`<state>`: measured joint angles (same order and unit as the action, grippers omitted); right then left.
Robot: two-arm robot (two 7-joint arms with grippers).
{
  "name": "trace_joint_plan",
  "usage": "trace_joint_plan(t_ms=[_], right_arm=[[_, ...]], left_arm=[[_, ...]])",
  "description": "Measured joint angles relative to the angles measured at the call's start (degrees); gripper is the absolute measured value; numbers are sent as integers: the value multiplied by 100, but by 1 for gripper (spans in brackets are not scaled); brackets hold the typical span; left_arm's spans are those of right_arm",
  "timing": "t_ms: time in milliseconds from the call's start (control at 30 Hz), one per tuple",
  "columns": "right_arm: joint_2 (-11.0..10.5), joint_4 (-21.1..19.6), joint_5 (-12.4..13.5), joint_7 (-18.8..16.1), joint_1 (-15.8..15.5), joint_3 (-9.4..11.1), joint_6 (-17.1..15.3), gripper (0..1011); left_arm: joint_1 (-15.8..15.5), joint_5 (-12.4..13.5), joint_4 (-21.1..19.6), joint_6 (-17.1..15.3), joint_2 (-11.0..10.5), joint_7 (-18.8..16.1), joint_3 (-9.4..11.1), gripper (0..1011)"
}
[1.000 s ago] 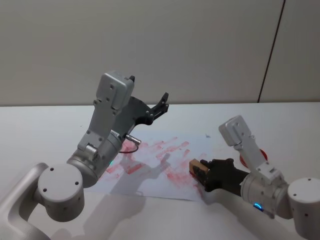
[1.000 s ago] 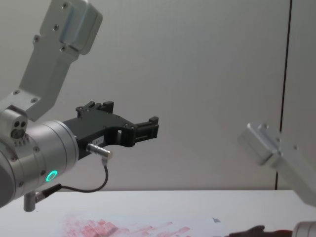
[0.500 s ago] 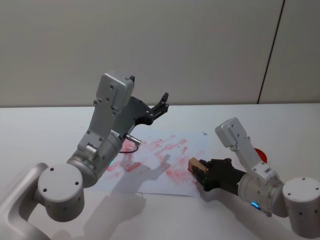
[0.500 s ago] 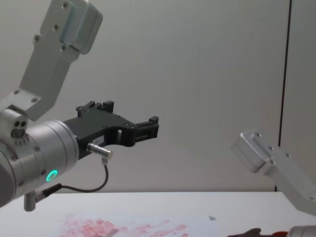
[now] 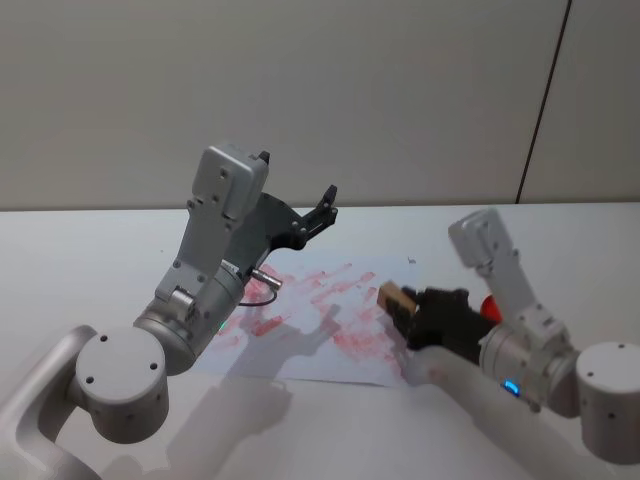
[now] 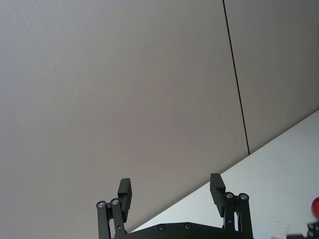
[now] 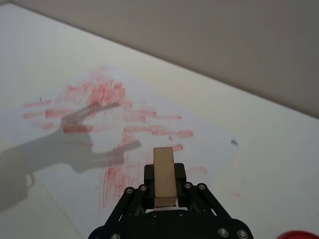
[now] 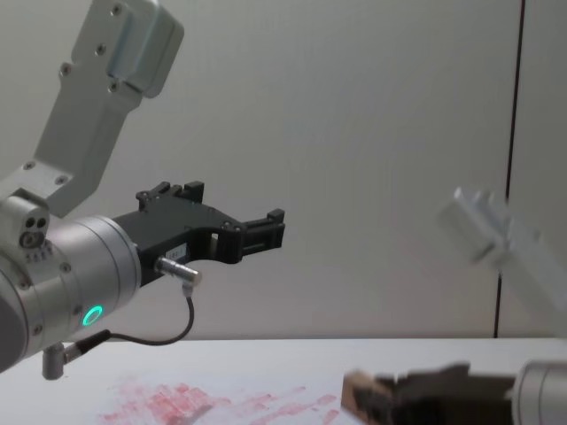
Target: Use the one hand to pick up the stamp and affix it onto the A4 paper.
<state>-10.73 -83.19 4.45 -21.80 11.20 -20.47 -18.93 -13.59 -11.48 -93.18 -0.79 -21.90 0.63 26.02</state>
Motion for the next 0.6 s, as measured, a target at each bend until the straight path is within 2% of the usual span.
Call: trace_joint_plan(t_ms=[267,433,600], right_arm=[[-121,-393,388,291,-53,191,128,225],[-362,-690,616,529,-210,408,94,225],[-580,-852,715,678,-366,567,3,225]], left_arm=[[0,0,0,0,0,0,0,1001],[0,0,0,0,0,0,0,1001],[0,0,0,0,0,0,0,1001]])
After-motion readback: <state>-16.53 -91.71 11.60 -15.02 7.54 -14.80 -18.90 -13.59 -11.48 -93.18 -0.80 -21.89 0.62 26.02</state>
